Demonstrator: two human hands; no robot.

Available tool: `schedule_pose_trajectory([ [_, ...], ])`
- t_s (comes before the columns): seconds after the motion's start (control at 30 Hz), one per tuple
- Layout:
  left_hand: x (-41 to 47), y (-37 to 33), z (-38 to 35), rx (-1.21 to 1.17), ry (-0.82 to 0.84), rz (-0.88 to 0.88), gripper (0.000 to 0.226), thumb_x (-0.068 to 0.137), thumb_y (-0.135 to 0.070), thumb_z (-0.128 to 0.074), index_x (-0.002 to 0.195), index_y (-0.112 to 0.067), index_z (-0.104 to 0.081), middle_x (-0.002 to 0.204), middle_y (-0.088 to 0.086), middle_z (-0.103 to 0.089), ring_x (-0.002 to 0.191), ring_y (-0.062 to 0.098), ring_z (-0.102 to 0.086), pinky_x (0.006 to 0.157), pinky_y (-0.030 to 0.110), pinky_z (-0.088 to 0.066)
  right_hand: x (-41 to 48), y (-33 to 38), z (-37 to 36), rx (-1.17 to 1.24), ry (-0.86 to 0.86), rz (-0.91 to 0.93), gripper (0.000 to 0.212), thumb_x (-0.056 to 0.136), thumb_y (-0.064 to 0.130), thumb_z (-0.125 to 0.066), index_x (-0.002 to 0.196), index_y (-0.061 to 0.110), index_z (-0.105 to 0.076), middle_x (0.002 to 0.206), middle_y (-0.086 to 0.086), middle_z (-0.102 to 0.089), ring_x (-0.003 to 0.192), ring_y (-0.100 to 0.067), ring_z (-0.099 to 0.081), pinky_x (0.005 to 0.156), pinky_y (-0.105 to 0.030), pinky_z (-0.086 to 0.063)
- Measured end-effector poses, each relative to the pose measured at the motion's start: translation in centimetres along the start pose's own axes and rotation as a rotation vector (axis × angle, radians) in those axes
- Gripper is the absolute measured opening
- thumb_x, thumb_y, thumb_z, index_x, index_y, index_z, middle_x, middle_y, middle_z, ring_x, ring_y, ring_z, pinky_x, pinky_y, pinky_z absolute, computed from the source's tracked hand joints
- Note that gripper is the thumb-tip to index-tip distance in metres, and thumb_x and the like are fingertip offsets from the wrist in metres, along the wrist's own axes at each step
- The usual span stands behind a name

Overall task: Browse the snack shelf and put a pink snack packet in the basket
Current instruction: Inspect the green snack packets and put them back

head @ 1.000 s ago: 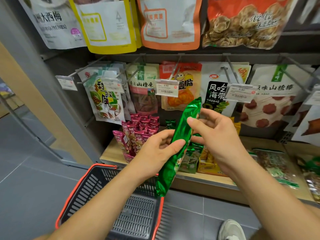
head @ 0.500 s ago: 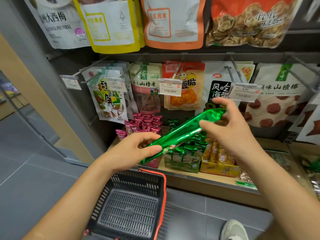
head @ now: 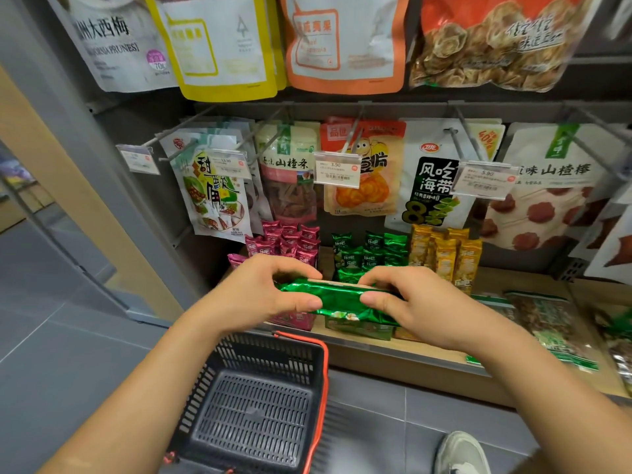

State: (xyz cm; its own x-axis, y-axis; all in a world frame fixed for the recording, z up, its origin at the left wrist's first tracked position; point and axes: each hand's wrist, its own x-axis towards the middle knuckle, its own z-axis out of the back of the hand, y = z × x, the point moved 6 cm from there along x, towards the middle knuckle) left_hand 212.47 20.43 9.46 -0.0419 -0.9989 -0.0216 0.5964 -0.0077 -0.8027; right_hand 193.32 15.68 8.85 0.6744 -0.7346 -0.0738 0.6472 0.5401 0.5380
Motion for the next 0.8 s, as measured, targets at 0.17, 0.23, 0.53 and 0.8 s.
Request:
schedule_pose_trajectory([
  [0.17,0.0,0.7,1.4,-0.266,-0.032,0.042,0.033,0.062,-0.020,-0.080,0.094,-0.025,-0.076,0.091,-0.001,-0.077,0.083,0.010,-0.070,0.075,0.019,-0.056,-0.2,-0.2,0.7,0.065,-0.049,0.021,0.020,0.097,0.039,-0.051,0.111,0.030,-0.062,0.087,0.007,-0.065,0.081,-0.011,-0.060,0.078,-0.043,-0.052],
  [0.23,0.1,0.9,1.6,-0.341,-0.082,0.048,0.028,0.059,-0.018,-0.079,0.085,-0.027,-0.078,0.089,0.002,-0.077,0.082,0.013,-0.071,0.074,0.023,-0.058,-0.3,-0.2,0.7,0.078,-0.061,0.018,0.020,0.098,0.039,-0.050,0.112,0.029,-0.061,0.089,0.006,-0.065,0.081,-0.012,-0.060,0.078,-0.043,-0.051],
  [0.53,0.0,0.8,2.2,-0.602,-0.130,-0.070,0.023,0.068,-0.022,-0.078,0.091,-0.024,-0.079,0.094,0.004,-0.075,0.088,0.016,-0.070,0.080,0.027,-0.057,-0.2,-0.4,1.3,0.210,-0.109,0.009,0.025,0.102,0.031,-0.042,0.091,0.020,-0.062,0.082,0.009,-0.060,0.077,-0.004,-0.054,0.077,-0.034,-0.044],
  [0.8,0.6,0.8,3.0,-0.500,-0.282,-0.085,0.012,0.055,-0.018,-0.078,0.066,-0.020,-0.076,0.068,0.000,-0.071,0.064,0.012,-0.065,0.063,0.021,-0.054,-0.3,-0.3,-0.3,0.408,0.012,-0.015,0.070,0.093,0.060,-0.036,0.111,-0.003,-0.061,0.117,-0.022,-0.064,0.106,-0.033,-0.060,0.085,-0.022,-0.048],
])
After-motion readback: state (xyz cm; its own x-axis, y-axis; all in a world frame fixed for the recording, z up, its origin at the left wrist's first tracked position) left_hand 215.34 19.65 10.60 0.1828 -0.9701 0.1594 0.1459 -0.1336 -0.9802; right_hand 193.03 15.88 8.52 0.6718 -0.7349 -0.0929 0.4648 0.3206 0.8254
